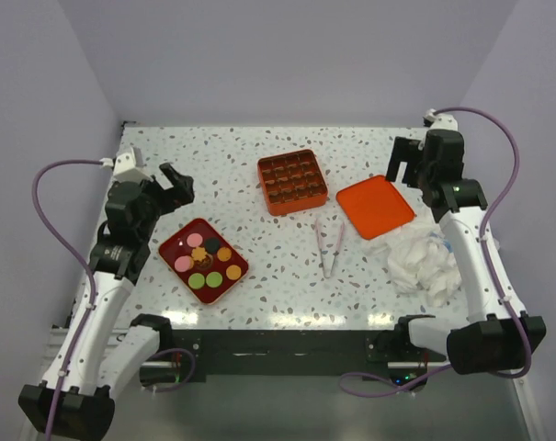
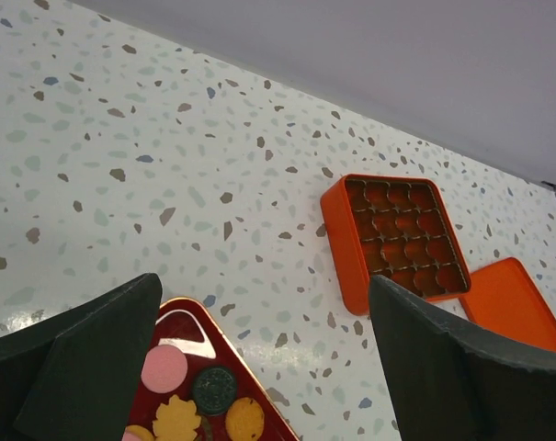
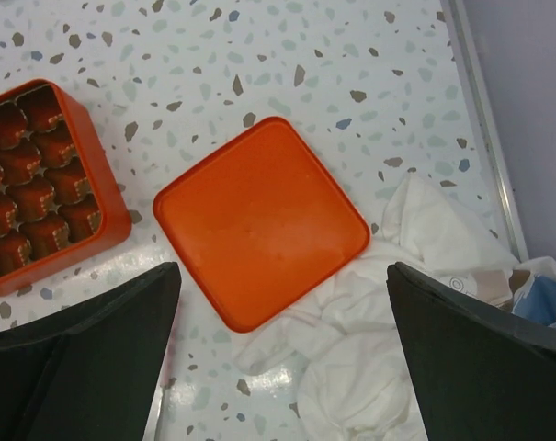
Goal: Pack the cookies
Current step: Pick up the clamp at the center of the board.
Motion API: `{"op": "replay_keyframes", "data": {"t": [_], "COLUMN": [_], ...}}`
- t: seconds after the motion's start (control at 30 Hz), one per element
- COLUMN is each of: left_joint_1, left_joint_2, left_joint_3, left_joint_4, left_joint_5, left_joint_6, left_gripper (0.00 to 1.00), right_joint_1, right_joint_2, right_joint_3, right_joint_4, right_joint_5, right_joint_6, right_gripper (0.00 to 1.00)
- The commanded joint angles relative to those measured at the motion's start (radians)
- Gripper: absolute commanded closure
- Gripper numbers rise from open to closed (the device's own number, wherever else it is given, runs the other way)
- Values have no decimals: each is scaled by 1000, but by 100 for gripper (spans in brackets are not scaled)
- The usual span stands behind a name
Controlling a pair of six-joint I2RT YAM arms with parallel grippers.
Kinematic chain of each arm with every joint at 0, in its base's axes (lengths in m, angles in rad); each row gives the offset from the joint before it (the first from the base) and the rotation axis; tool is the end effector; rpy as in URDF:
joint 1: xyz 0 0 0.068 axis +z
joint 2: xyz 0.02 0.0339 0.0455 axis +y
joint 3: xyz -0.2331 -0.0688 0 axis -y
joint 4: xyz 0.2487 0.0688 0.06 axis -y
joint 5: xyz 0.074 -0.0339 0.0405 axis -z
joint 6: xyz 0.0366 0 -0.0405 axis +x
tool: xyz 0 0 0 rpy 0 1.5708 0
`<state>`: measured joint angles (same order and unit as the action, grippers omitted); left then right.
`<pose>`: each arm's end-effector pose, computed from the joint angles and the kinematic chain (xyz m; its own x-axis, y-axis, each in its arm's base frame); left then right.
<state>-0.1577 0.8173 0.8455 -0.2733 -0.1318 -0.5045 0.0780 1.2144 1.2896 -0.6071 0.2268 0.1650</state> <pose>0.2125 -0.0289 0.3237 -0.2242 -0.4495 -0.8647 -0.0898 0.8930 -0.4410 0.2765 0.0134 0.3548 -0.4795 0.1231 -0.8689 0.1987 0.9796 0.0291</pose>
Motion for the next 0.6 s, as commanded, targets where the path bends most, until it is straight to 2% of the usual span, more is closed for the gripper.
{"op": "replay_keyframes", "data": {"t": [0.0, 0.07, 0.1, 0.17, 0.2, 0.23, 0.33, 0.4, 0.47, 0.57], "left_joint_1": [-2, -2, -2, -2, -2, -2, -2, -2, -2, -2], "left_joint_2": [-14, 6, 19, 54, 65, 74, 95, 86, 57, 25], "left_joint_3": [-13, -5, -2, 13, 17, 17, 7, 4, -14, -29], "left_joint_4": [19, 14, 14, 11, 8, 11, 17, 5, -7, -26], "left_joint_5": [107, 126, 161, 181, 195, 201, 209, 163, 133, 83], "left_joint_6": [-34, -46, -49, -52, -52, -52, -52, -48, -46, -51], "left_gripper": [0, 0, 0, 0, 0, 0, 0, 0, 0, 0], "right_joint_1": [-3, -3, -3, -1, -4, -4, -1, -1, -1, 0], "right_joint_2": [8, 14, 16, 19, 20, 27, 31, 34, 49, 82], "right_joint_3": [-1, 7, 7, -15, -25, -50, -116, -139, -185, -199], "right_joint_4": [4, -11, -29, -34, -52, -66, -71, -72, -42, -72], "right_joint_5": [-79, -199, -350, -517, -705, -760, -825, -846, -775, -775], "right_joint_6": [-10, -100, -143, -290, -345, -420, -410, -417, -293, -277], "right_gripper": [1, 1, 1, 1, 1, 1, 1, 1, 2, 2]}}
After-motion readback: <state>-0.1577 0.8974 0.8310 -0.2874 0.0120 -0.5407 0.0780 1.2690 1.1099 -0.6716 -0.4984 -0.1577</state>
